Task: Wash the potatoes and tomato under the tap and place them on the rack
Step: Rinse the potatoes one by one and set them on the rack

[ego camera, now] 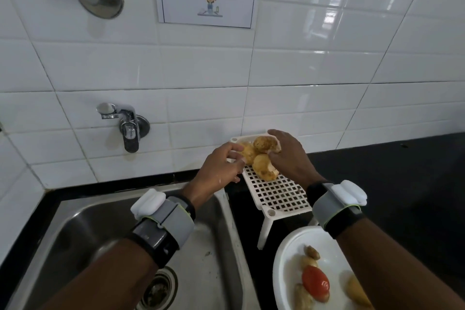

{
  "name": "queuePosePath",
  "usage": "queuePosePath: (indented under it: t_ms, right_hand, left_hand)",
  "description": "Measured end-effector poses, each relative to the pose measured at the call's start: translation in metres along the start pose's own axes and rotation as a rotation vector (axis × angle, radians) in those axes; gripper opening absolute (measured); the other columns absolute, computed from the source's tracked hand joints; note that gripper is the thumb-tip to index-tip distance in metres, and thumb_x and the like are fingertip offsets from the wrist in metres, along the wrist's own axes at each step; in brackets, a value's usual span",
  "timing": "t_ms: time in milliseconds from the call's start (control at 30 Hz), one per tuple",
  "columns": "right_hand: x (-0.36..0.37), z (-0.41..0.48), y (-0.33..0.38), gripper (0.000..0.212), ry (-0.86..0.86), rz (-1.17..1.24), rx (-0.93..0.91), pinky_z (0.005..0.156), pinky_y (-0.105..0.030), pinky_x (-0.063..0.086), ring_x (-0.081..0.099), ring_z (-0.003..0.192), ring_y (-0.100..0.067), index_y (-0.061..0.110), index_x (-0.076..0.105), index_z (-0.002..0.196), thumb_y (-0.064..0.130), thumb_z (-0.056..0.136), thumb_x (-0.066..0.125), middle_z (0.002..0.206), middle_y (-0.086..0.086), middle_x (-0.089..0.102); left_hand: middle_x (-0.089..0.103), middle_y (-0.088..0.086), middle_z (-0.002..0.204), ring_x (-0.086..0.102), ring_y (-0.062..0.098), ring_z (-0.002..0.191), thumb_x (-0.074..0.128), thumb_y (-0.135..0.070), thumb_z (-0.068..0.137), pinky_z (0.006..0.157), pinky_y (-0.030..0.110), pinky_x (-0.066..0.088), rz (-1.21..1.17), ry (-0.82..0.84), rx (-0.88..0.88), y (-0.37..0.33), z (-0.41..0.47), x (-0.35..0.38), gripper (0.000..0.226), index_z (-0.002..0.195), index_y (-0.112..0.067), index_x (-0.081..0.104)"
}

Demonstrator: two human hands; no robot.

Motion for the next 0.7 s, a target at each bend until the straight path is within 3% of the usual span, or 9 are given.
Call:
queuePosePath:
  t_ms: [133, 267, 500, 700]
  right_hand:
    - [-0.011, -0.029, -0.002, 0.053, -0.06, 0.074, 0.017, 0.103, -0.029, 0.036, 0.048, 0.128, -0.024, 0.013, 0.049, 0.138, 0.006, 0.086, 0.056, 0.138, -0.008, 0.053]
    - [-0.026, -0.08, -0.02, 0.045, -0.101, 0.098, 0.042, 0.102, -0.033, 0.043, 0.055, 0.119, -0.017, 0.017, 0.057, 0.13, 0.007, 0.087, 0.059, 0.129, -0.002, 0.061]
    - [-0.048, -0.174, -0.078, 0.031, 0.181, -0.005, 0.243, 0.092, -0.032, 0.054, 0.063, 0.105, -0.01, 0.019, 0.061, 0.124, 0.016, 0.094, 0.061, 0.118, 0.004, 0.066]
    - [-0.047, -0.23, -0.109, 0.043, 0.277, -0.175, 0.396, 0.088, -0.026, 0.052, 0.06, 0.103, -0.01, 0.025, 0.055, 0.13, 0.03, 0.089, 0.068, 0.12, 0.005, 0.061]
  left_hand:
    - [0.063, 0.003, 0.11, 0.069, 0.022, 0.087, 0.06, -0.013, 0.092, 0.074, 0.039, 0.061, 0.037, 0.066, 0.044, -0.006, -0.01, 0.026, 0.03, 0.122, -0.018, 0.059]
    - [0.063, 0.0, 0.108, 0.071, 0.019, 0.081, 0.059, -0.017, 0.094, 0.069, 0.037, 0.062, 0.062, 0.227, 0.107, -0.013, -0.034, 0.08, 0.026, 0.12, -0.021, 0.057]
    - [0.064, -0.002, 0.104, 0.071, 0.016, 0.074, 0.059, -0.019, 0.095, 0.062, 0.033, 0.06, 0.038, 0.451, 0.139, -0.014, -0.078, 0.159, 0.025, 0.12, -0.02, 0.058]
    - [0.064, -0.005, 0.104, 0.072, 0.015, 0.076, 0.057, -0.019, 0.095, 0.072, 0.034, 0.061, 0.119, 0.569, 0.13, -0.005, -0.111, 0.198, 0.026, 0.121, -0.021, 0.058]
Point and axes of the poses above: each hand's wrist, its own z-axis towards the middle knuckle, its own x-axis out of the palm, y = z × x, the point moved 9 cm from there along z, towards the middle knuckle
